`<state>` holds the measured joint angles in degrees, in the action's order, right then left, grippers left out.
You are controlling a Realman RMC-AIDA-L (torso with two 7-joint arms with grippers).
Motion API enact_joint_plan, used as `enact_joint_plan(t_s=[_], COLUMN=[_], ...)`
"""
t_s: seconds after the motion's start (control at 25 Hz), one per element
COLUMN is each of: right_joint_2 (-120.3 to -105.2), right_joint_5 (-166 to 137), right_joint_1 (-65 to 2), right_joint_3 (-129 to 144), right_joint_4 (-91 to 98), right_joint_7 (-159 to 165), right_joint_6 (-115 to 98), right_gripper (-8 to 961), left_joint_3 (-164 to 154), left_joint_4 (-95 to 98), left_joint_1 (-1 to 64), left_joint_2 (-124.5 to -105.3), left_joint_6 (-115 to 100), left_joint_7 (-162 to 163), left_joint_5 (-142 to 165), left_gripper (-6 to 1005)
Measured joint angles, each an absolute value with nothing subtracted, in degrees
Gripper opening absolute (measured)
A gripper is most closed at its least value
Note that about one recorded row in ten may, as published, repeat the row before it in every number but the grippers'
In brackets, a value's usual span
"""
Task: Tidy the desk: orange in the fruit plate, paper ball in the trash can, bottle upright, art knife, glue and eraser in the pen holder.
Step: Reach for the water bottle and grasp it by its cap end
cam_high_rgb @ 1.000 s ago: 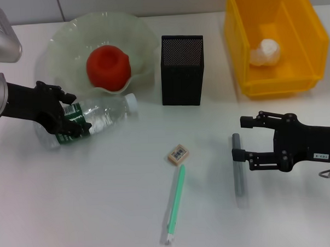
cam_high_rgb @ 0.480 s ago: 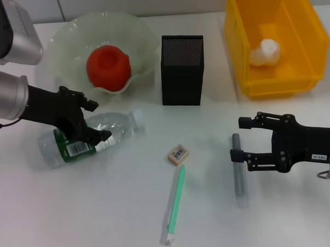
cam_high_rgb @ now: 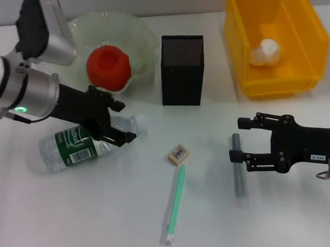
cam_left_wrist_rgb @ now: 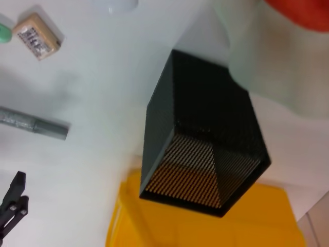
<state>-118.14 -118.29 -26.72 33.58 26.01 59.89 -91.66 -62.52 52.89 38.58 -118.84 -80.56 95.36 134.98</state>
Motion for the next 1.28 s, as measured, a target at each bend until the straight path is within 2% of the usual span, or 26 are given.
enact_joint_plan(t_s=[0.8,1.0,1.28], right_joint_2=[-118.06,-117.96,-117.86], right_joint_5=[-118.3,-118.3,-118.3], right_joint_1=[-26.29,-26.28,-26.33], right_joint_3=[33.57,33.57,33.57], right_joint_4=[26.24,26.38,26.37], right_joint_7=[59.76,59.76,59.76], right_joint_6=[-91.67,-91.67,-91.67], right_gripper=[829,828,828], left_joint_3=[-71.12,-72.23,-73.07], left_joint_4=[46.19,46.15,46.36], left_joint_1=[42.41,42.29,42.36], left_joint_2=[-119.13,-119.09,-118.93], left_joint_6=[-73.12,-72.2,-71.7], left_joint_7=[95.06,95.58,96.79], left_joint_5=[133.89,134.62,135.88], left_gripper=[805,631,551])
